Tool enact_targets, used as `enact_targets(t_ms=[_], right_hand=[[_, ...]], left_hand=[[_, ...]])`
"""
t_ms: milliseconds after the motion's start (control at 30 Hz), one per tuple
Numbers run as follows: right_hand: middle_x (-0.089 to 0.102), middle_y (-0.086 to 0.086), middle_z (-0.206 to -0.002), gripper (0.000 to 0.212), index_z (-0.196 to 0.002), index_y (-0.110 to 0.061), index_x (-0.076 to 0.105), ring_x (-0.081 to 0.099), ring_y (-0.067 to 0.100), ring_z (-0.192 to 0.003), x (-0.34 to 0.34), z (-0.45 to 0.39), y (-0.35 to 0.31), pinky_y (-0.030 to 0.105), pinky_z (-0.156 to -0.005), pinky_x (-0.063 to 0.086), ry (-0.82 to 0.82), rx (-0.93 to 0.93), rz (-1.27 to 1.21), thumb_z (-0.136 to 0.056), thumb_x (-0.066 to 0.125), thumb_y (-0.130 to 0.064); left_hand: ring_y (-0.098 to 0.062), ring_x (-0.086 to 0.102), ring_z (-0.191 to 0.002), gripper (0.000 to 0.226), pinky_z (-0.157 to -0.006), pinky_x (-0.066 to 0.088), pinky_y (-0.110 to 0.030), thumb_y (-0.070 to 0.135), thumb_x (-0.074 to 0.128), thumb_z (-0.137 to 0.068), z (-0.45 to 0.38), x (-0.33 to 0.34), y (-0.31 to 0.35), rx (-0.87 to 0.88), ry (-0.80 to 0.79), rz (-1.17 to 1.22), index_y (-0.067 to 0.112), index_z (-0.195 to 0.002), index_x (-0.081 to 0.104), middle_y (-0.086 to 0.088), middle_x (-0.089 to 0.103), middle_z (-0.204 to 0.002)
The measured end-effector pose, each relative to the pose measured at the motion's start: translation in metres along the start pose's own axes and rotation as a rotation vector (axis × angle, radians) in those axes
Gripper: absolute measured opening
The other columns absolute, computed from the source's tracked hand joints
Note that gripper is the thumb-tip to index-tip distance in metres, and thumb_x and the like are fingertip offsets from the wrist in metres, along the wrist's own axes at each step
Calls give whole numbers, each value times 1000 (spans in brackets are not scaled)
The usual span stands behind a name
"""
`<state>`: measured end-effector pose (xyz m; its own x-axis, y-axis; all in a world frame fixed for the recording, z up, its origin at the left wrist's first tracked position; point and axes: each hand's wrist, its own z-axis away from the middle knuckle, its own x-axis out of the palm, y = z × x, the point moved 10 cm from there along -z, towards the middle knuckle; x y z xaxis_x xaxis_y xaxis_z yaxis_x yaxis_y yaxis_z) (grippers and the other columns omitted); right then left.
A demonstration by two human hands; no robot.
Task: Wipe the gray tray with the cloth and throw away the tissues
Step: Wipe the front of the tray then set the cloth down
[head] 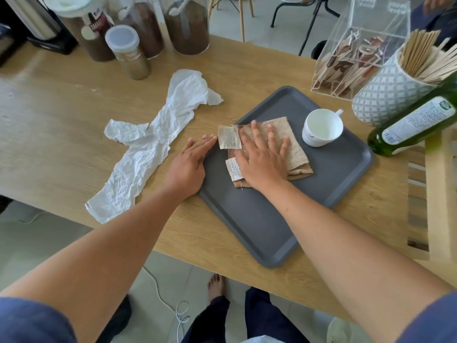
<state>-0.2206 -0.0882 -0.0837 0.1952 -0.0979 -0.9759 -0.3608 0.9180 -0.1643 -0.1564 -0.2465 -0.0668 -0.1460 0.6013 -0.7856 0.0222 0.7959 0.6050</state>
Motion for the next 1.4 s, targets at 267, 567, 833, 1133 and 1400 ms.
enact_targets(t_ms=[267,567,833,1133,1400], right_hand=[[-8,-9,-164,59,-152,-44,7,-16,26,-149,10,77,-30,61,-115,-9,-100,-317,64,-96,15,-59],[-20,-17,-161,55,-151,-49,-6,-27,17,-146,16,139,-13,57,-115,-15,-199,-509,86,-98,8,-59],[-7,-3,-165,68,-153,-26,26,-13,20,-150,0,36,-4,53,-118,-8,-54,-158,-2,-97,7,-58],[0,14,-164,66,-154,-3,13,-2,26,-151,-16,-18,5,42,-122,3,123,-46,-83,-102,21,-43],[-15,11,-163,103,-155,-7,-5,-19,20,-149,2,36,0,41,-121,-7,-52,-168,28,-84,15,-79]], left_hand=[[24,13,-131,56,-111,4,-8,5,30,-93,1,-1,-6,-51,18,14,30,-142,41,24,36,-140],[7,27,-136,66,-116,8,-18,-11,30,-85,2,-2,-1,-16,15,22,20,-142,45,8,46,-144],[-2,31,-138,66,-117,11,-21,-10,31,-85,1,-4,0,3,4,8,18,-142,44,7,45,-144],[6,27,-137,63,-117,12,-20,-13,33,-87,0,-5,1,-21,11,1,17,-141,46,14,41,-143],[-2,21,-139,66,-112,12,-17,-7,33,-87,2,-3,-4,-128,6,-1,30,-141,46,22,36,-139]])
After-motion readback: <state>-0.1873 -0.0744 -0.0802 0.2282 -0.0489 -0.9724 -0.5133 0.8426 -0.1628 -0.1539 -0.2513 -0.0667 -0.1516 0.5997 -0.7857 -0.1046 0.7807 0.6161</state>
